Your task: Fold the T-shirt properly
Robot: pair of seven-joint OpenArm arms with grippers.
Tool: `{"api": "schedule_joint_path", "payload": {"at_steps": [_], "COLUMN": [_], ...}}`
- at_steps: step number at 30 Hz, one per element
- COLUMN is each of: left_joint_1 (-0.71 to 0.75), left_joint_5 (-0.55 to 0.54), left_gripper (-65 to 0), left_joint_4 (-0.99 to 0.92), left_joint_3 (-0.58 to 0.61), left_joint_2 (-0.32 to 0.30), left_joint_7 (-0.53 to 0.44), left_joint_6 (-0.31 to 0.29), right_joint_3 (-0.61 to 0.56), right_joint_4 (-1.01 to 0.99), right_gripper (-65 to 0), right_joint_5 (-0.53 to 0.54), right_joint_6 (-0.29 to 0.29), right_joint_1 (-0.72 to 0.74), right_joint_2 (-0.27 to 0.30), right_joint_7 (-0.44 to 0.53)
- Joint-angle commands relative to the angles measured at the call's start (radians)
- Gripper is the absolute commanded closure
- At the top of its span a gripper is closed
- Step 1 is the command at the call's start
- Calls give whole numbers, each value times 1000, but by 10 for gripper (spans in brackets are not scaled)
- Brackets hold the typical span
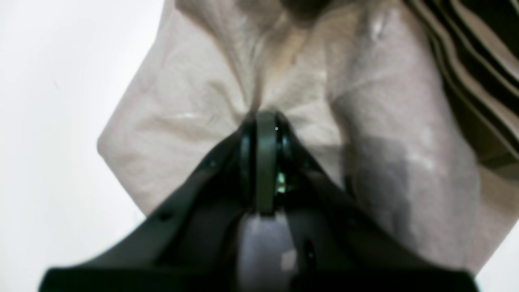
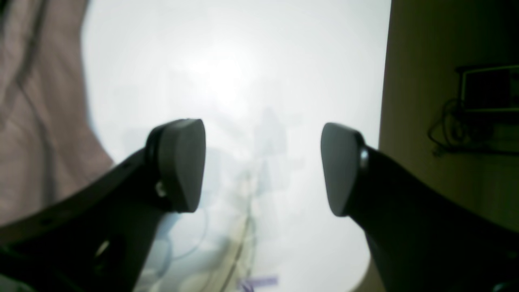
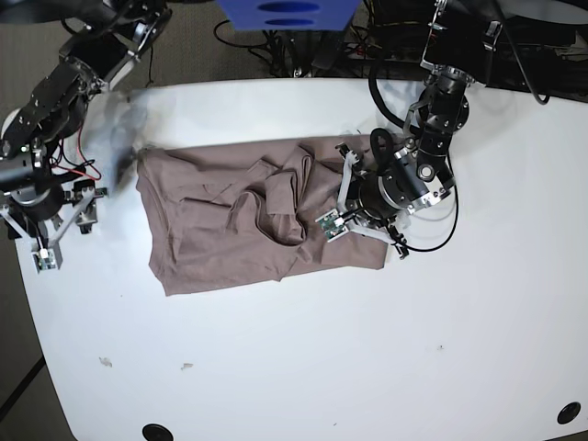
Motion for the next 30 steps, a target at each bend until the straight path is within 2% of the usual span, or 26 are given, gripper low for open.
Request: {"api": "schedule_joint_path", "payload": {"at_steps": [1, 8, 14, 18, 21, 30], "left_joint_1": [11, 11, 14, 24, 24, 26], "left_joint_5": [63, 61, 61, 61, 61, 60], "left_gripper": [0, 0, 0, 0, 0, 0], "left_joint_4": [-16, -18, -21, -19, -19, -21], "left_joint_3": [-1, 0, 0, 0, 0, 0], "left_joint_2": [-17, -16, -16, -16, -16, -16], "left_joint_7": [106, 106, 106, 103, 103, 104], "left_joint_6": [-3, -3, -3, -3, -3, -3], "right_joint_3": [-5, -24, -137, -166, -169, -168], "right_joint_4": [15, 14, -31, -66, -72, -112], "right_gripper": [-429, -429, -429, -429, -429, -421], "right_joint_5": [13, 13, 15, 16, 39, 136], "right_joint_6": [1, 1, 1, 1, 1, 1], "right_joint_1": [48, 54, 54, 54, 54, 12], "right_joint_2": [4, -34, -54, -77, -99, -117], "right_joint_7": [-10, -10, -10, -10, 32, 190]}}
